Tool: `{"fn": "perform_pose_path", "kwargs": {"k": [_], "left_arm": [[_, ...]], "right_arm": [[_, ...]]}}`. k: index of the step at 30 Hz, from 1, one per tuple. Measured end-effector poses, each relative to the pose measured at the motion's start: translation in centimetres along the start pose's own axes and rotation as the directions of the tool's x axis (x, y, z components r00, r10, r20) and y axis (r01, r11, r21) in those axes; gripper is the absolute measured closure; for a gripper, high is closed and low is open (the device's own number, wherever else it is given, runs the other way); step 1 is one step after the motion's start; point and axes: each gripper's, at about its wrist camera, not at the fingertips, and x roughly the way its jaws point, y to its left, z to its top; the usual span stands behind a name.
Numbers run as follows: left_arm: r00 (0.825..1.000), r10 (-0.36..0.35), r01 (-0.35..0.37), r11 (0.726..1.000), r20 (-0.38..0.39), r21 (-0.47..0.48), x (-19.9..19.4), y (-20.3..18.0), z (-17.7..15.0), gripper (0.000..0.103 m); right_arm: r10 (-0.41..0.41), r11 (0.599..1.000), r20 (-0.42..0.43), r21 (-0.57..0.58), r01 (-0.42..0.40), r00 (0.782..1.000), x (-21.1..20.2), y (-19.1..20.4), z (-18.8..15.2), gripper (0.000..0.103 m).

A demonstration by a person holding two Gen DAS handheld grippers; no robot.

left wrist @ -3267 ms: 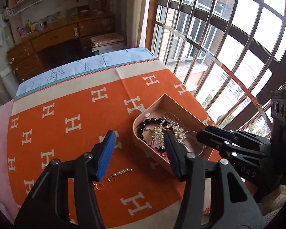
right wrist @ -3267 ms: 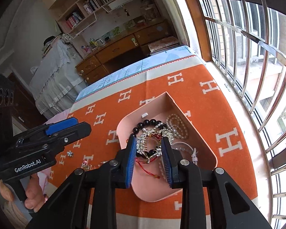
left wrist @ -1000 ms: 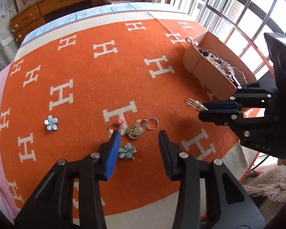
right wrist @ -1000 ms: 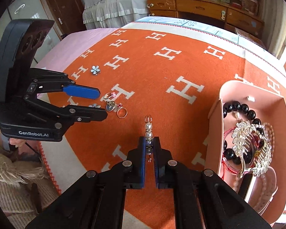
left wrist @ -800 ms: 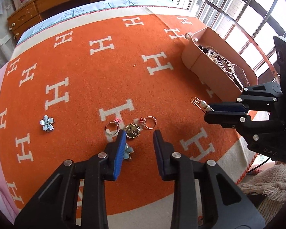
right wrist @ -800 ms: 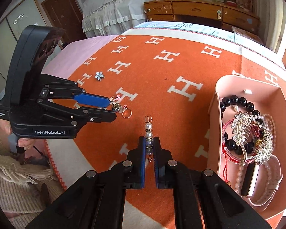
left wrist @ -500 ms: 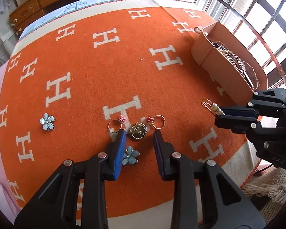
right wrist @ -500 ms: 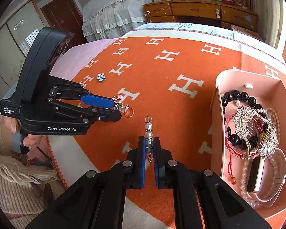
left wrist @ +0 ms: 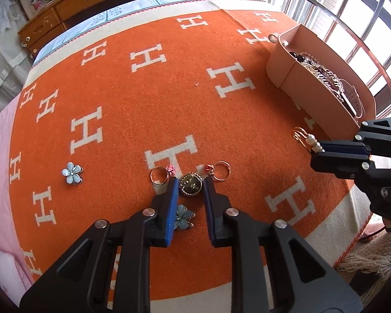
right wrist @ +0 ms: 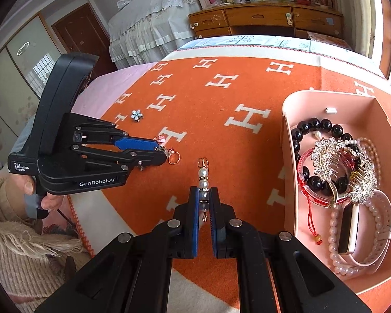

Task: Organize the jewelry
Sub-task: 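Grasp the pearl safety pin with the right tool while the left tool grasps the gold coin pendant, then carry the pin and pendant into the pink box and open both tools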

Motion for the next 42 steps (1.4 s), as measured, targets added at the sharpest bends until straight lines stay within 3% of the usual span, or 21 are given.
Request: {"fn": "perform_pose_path", "kwargs": {"k": [8, 12, 18, 22, 25, 29, 33, 35, 42], "left_arm": [[0.995, -0.008, 0.009, 1.000, 0.097, -0.011, -4.9, -0.5, 0.8, 0.087], [0.983, -0.040, 0.039, 0.999, 0.177, 0.009, -8.6, -2.0, 2.9, 0.087], [0.948, -0.106, 0.090, 0.994, 0.299, 0.065, -13.3, -6.4, 7.6, 0.087], [0.928, -0.166, 0.141, 0.985, 0.334, 0.098, -14.4, -9.6, 10.4, 0.087], [0.927, -0.211, 0.182, 0.976, 0.311, 0.122, -13.7, -11.9, 11.6, 0.086], [0.941, -0.266, 0.244, 0.962, 0.210, 0.126, -10.0, -14.4, 11.7, 0.086], [0.954, -0.283, 0.272, 0.956, 0.098, 0.113, -5.6, -15.8, 10.7, 0.086], [0.957, -0.286, 0.279, 0.954, 0.054, 0.109, -3.6, -16.2, 10.0, 0.086], [0.960, -0.279, 0.281, 0.953, -0.034, 0.112, 0.0, -17.7, 8.7, 0.086]], "right_arm": [[0.044, 0.997, 0.085, 0.057, -0.049, 0.995, -3.3, -1.1, 0.3, 0.096], [0.001, 0.993, 0.168, 0.113, -0.020, 0.986, -6.7, -2.6, 1.1, 0.096], [-0.098, 0.974, 0.296, 0.226, 0.030, 0.950, -13.2, -5.9, 2.3, 0.096], [-0.153, 0.960, 0.361, 0.277, 0.051, 0.920, -16.7, -7.4, 2.8, 0.096], [-0.161, 0.954, 0.374, 0.298, 0.046, 0.913, -18.2, -8.4, 2.7, 0.096], [-0.167, 0.945, 0.332, 0.323, 0.054, 0.928, -17.9, -9.7, 1.7, 0.096], [-0.156, 0.933, 0.262, 0.355, 0.056, 0.952, -15.6, -11.2, 0.2, 0.096], [-0.187, 0.928, 0.217, 0.360, 0.100, 0.958, -14.0, -11.6, -0.7, 0.096], [-0.198, 0.909, 0.066, 0.385, 0.158, 0.978, -8.2, -13.7, -3.1, 0.096]]}}
